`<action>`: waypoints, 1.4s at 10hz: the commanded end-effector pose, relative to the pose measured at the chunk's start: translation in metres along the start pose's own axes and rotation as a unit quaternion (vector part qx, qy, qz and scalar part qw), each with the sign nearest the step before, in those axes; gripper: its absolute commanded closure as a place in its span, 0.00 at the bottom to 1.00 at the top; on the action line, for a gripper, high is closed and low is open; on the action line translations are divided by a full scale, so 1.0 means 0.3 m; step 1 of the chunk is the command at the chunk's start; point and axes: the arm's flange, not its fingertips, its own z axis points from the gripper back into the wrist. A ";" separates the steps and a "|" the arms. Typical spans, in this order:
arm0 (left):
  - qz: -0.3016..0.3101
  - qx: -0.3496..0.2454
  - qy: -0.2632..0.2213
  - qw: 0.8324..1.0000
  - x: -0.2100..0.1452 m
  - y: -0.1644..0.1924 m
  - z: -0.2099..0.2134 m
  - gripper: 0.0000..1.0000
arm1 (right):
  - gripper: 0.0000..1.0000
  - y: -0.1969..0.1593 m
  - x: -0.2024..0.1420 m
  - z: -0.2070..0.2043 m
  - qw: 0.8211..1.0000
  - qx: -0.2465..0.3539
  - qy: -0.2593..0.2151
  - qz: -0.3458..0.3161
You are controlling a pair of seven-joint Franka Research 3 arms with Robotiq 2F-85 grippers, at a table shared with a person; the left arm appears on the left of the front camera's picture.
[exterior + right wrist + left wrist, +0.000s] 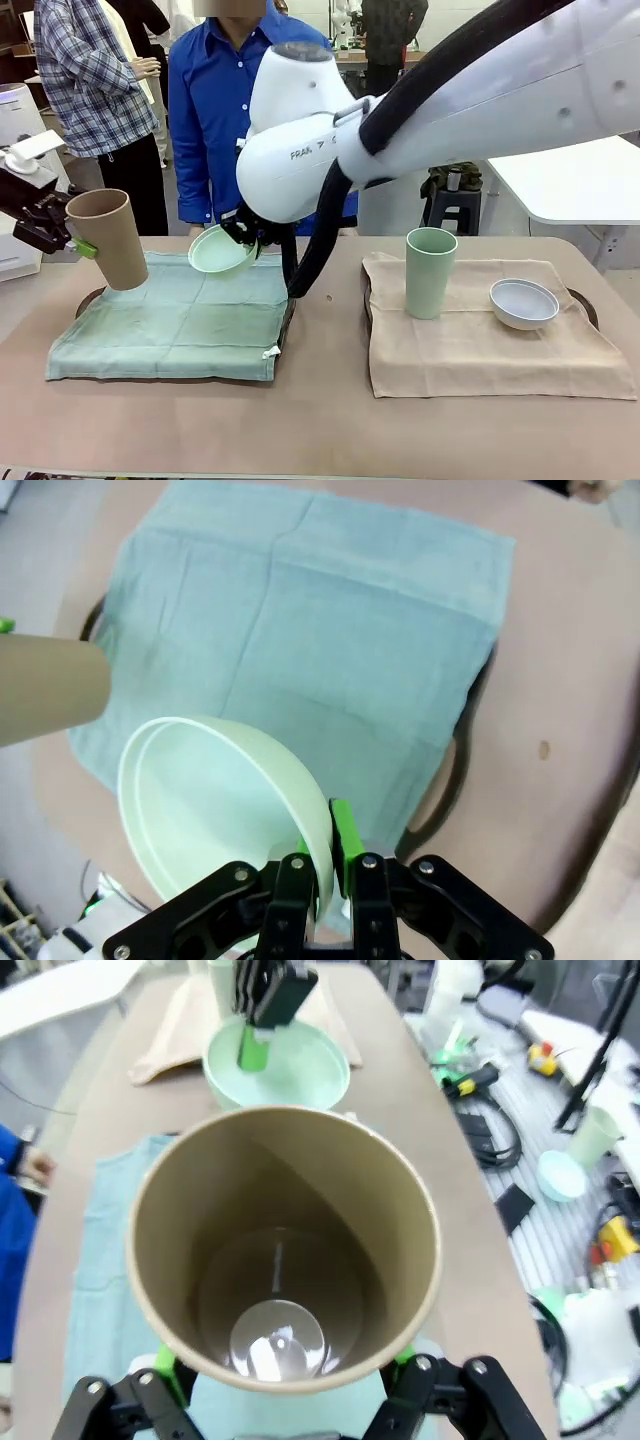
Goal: Set up a tray with a mat and arrange the tableware.
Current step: Place the Picnic Bowl and Reusable plastic cup back onto the Handle tray in front of the human's position.
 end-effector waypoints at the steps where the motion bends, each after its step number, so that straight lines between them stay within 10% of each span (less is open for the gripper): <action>1: 0.000 0.004 -0.006 1.000 -0.016 0.063 0.003 0.15 | 0.93 0.002 0.030 -0.041 0.999 0.029 0.013 0.007; 14: -0.025 -0.046 -0.028 0.998 -0.258 0.193 -0.155 0.15 | 0.93 -0.187 0.036 -0.332 0.997 0.065 0.038 -0.015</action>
